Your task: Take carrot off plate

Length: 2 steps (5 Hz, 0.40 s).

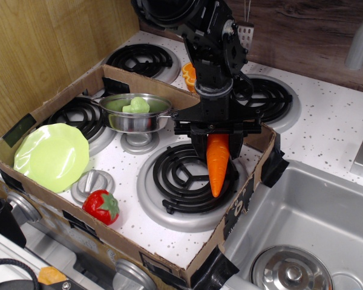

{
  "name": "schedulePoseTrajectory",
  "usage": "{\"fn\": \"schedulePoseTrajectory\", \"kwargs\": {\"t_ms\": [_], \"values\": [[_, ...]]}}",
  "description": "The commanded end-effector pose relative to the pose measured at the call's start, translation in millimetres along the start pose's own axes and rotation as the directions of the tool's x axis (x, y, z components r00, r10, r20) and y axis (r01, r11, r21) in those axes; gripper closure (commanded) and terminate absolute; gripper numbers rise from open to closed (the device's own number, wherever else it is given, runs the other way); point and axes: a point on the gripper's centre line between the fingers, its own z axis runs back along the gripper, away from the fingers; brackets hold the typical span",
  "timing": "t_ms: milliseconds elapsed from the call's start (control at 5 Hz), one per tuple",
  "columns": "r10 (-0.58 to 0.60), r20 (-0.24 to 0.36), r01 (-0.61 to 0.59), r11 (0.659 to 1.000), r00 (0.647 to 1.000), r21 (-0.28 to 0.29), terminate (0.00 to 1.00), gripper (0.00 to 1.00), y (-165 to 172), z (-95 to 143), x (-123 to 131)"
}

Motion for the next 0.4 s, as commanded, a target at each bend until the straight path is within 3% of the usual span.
{"fn": "schedulePoseTrajectory", "kwargs": {"t_ms": [0, 200], "values": [[-0.006, 0.091, 0.007, 1.0, 0.996, -0.002, 0.0, 0.0, -13, 24, 14], [-0.016, 0.09, 0.015, 1.0, 0.996, 0.016, 1.0, 0.0, -8, 40, 13]]}}
